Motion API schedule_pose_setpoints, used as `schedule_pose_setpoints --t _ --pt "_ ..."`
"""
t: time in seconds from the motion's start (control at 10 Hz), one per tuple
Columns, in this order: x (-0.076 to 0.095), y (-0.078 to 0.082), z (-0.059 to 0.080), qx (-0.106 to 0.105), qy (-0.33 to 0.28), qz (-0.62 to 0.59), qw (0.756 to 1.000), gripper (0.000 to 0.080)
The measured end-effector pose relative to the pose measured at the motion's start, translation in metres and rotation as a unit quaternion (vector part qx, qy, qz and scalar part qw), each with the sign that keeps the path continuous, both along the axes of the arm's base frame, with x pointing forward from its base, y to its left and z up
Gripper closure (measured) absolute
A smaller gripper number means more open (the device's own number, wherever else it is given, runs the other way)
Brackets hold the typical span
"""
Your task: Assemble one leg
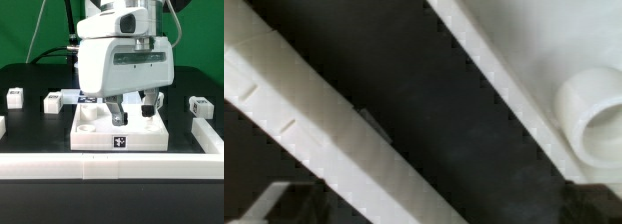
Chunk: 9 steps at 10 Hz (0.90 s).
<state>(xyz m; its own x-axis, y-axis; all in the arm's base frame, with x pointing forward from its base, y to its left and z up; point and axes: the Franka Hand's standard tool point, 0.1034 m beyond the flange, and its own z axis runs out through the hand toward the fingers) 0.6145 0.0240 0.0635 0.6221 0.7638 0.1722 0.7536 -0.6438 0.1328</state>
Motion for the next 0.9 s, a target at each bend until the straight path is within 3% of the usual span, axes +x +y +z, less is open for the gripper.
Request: schedule_pose_setpoints --t 0.5,0.9 --pt "-0.017 0.011 0.002 -0.043 0.033 0.097 0.994 0.015" --pt "-0.019 0.009 0.001 -0.044 0.038 0.099 0.993 0.015"
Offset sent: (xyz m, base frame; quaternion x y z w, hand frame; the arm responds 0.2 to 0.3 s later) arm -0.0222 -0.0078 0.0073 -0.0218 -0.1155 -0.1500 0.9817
